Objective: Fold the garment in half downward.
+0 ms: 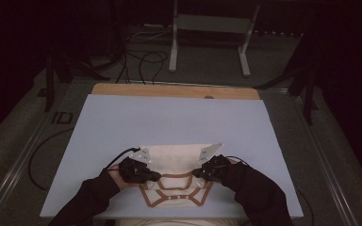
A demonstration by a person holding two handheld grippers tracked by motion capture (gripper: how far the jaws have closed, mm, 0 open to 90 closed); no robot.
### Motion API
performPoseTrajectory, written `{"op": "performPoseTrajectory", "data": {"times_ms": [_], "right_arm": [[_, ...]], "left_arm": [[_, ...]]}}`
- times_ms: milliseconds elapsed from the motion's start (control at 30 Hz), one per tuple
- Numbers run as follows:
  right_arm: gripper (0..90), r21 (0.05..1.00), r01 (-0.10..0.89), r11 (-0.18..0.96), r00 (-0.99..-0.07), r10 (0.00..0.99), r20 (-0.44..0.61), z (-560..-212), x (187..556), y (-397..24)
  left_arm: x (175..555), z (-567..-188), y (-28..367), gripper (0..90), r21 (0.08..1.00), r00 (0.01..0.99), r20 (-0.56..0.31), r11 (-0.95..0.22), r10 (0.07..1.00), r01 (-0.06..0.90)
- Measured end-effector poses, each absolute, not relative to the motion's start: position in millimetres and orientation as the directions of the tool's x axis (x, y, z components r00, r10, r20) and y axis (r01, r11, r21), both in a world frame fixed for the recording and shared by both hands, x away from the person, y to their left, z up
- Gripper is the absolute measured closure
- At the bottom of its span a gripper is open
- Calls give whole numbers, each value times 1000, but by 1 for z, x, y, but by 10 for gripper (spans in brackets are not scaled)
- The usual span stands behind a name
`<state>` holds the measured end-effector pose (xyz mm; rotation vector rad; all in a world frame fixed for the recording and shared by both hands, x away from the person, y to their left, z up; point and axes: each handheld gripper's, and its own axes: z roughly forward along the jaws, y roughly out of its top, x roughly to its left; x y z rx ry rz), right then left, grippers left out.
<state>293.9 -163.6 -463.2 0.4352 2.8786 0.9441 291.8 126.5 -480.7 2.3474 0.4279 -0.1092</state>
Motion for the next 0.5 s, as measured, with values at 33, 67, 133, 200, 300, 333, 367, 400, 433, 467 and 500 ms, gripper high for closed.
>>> {"op": "performPoseTrajectory", "data": {"times_ms": [33, 67, 133, 200, 300, 333, 367, 400, 433, 467, 500], "right_arm": [[893, 596, 231, 769, -960, 281, 9, -461, 290, -165], [894, 599, 222, 769, -961, 278, -1, -458, 286, -165], [894, 602, 209, 770, -965, 263, 0, -455, 280, -167], [893, 607, 212, 766, -965, 262, 6, -454, 273, -169], [893, 612, 206, 763, -968, 253, 11, -454, 265, -171], [892, 611, 203, 766, -970, 245, 15, -455, 262, -171], [892, 611, 203, 765, -970, 242, 19, -456, 260, -171], [892, 609, 216, 763, -968, 250, 30, -457, 256, -171], [892, 602, 213, 769, -970, 242, 34, -458, 254, -171], [891, 606, 211, 767, -970, 240, 33, -460, 252, -170], [891, 605, 219, 766, -969, 243, 43, -461, 250, -170]], "left_arm": [[289, -480, 127, 889, 660, 943, -200, -675, 266, 330], [287, -479, 127, 889, 660, 945, -196, -677, 262, 325], [282, -477, 126, 889, 659, 949, -194, -683, 248, 314], [275, -475, 125, 888, 659, 956, -186, -692, 229, 294], [265, -476, 124, 887, 656, 962, -184, -703, 203, 273], [263, -476, 125, 887, 654, 963, -180, -707, 200, 269], [260, -477, 125, 886, 654, 964, -174, -709, 199, 264], [258, -478, 125, 886, 654, 964, -176, -709, 197, 265], [256, -479, 126, 886, 653, 966, -175, -711, 193, 260], [255, -480, 126, 885, 654, 965, -177, -709, 195, 263], [253, -482, 126, 884, 652, 965, -185, -711, 187, 263]]}}
